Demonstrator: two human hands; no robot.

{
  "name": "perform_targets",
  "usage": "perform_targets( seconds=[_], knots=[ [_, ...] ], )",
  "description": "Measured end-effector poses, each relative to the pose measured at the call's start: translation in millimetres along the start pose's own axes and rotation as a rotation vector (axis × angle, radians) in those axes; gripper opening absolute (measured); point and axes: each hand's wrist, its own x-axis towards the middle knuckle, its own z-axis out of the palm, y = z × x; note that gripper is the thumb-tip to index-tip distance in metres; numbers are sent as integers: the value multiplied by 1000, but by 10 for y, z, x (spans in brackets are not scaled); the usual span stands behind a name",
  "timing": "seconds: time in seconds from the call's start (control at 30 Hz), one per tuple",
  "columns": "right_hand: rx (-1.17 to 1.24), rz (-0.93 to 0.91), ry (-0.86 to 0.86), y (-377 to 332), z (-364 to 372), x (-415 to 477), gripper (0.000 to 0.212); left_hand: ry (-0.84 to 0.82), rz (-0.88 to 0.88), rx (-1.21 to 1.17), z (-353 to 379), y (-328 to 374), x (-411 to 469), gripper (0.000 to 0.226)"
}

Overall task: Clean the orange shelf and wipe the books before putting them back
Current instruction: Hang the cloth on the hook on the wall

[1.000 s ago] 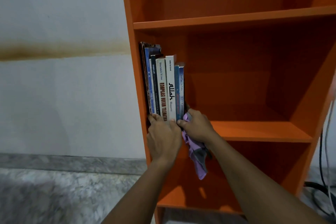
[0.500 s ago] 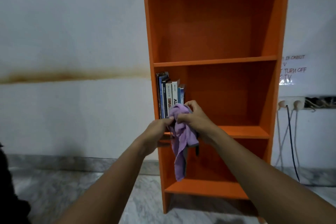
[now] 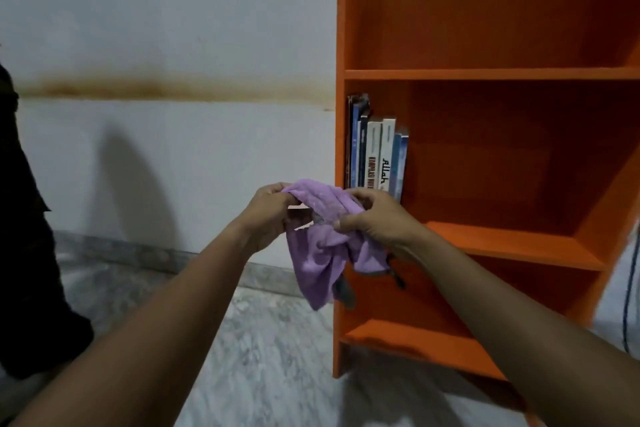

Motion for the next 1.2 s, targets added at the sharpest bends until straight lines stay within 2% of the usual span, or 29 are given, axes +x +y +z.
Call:
perform_targets(
  seconds=[0.07,0.13,0.2,0.23,0.3,0.37,0.43,0.5,0.57,0.67,0.77,0.9,0.97,1.03,1.1,1.17,1.2],
  knots=[
    [75,42,-41,79,170,382,47,126,-24,141,-243,-96,194,12],
    [254,131,-64,37,327,749,33,236,-20,360,-543,-158,411,12],
    [389,228,-40,-92,455,1092,21,290,-23,538,-775,-86,529,25],
    [421,270,-13,-172,492,1206,20,297,-11,541,-827,-13,547,31],
    [484,367,-21,-432,545,1490,20,241,18,461,-901,264,647,30],
    [556,454,-84,-811,546,1706,17,46,14,377,-889,667,708,26],
    [600,543,-99,-1319,477,1898,17,-120,1,400,-847,1150,757,34],
    [589,555,-61,-1911,351,2111,16,-97,10,488,-787,1698,819,52],
    [528,551,-52,-2689,196,2302,18,43,111,591,-788,2401,917,50],
    [391,490,-53,-3753,-87,2455,8,124,271,653,-853,3481,1075,8],
    [191,348,0,-4771,-441,2481,9,64,291,748,-953,4721,1179,21],
    [-27,204,98,-5771,-740,2519,11,-28,229,730,-1022,6099,1376,18],
    [33,113,110,-6238,-793,2510,24,-54,171,650,-1019,6615,1490,17],
    [170,68,50,-6560,-828,2484,38,-50,153,578,-998,6951,1589,21],
    [186,-29,17,-6791,-872,2447,32,-88,146,593,-980,7218,1675,23],
    [152,-120,100,-6923,-917,2443,15,-146,113,565,-993,7414,1689,23],
    [168,-133,153,-6986,-965,2468,15,-182,93,505,-1016,7506,1702,22]
  ],
)
